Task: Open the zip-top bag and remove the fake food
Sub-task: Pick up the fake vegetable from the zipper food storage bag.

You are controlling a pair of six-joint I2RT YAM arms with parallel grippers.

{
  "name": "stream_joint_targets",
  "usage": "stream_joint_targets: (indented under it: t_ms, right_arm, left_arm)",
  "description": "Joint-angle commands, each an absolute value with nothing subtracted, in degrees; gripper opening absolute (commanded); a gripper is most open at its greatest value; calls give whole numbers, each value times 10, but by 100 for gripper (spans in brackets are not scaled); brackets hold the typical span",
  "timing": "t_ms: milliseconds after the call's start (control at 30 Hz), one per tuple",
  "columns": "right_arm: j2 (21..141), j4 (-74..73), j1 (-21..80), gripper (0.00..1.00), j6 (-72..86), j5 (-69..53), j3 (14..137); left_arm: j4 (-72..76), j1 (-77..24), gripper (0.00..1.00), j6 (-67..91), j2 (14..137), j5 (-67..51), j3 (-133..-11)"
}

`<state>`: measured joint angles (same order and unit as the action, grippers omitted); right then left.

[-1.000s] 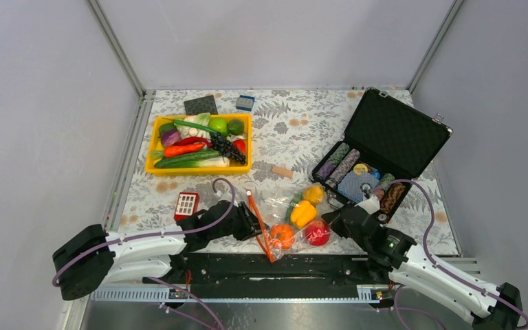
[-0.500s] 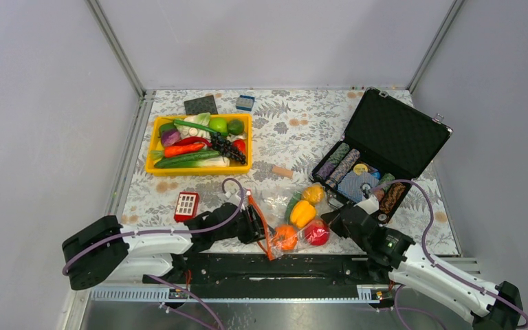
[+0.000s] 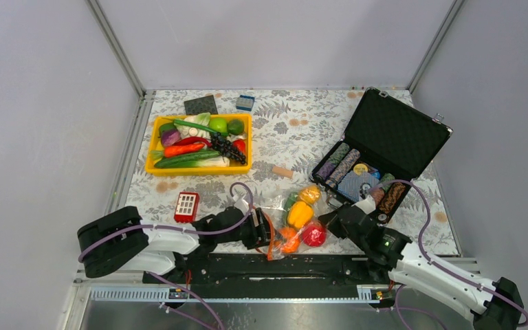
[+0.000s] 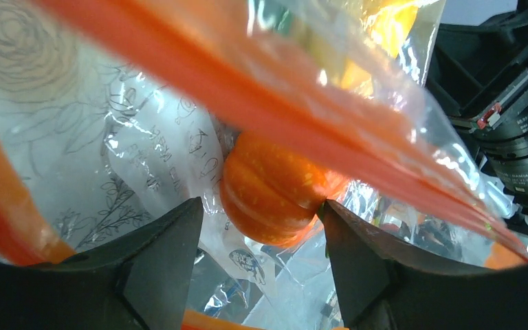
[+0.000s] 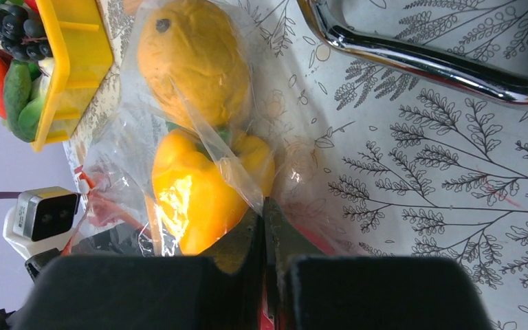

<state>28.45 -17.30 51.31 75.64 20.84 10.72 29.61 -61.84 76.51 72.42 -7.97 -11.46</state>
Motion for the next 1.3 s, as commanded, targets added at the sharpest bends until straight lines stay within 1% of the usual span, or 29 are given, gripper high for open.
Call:
stream_joint_targets:
  t_ms: [0,267,500,867,1167,1267]
  right_arm:
    - [300,-163,512,0,763,193,98]
    - [337,-148,512,0,761,176,96]
    - [360,-128,511,0,758,165,97]
    - [388,-111,512,0,748,151,103]
    - [381,-114,512,0,747,157,101]
    - [375,-119,512,0,748,160,100]
  left_arm:
    - [374,-632,66,766,751,-94,-109]
    - [435,-641,69,773,760,-99,-107]
    - [443,-651,71,768,763,-96,-117]
    - [488,-667,71,782,805,-89,-143]
    - [502,-669,53,794,795,-79,-129]
    - [475,-669,51,790,777,-77,-130]
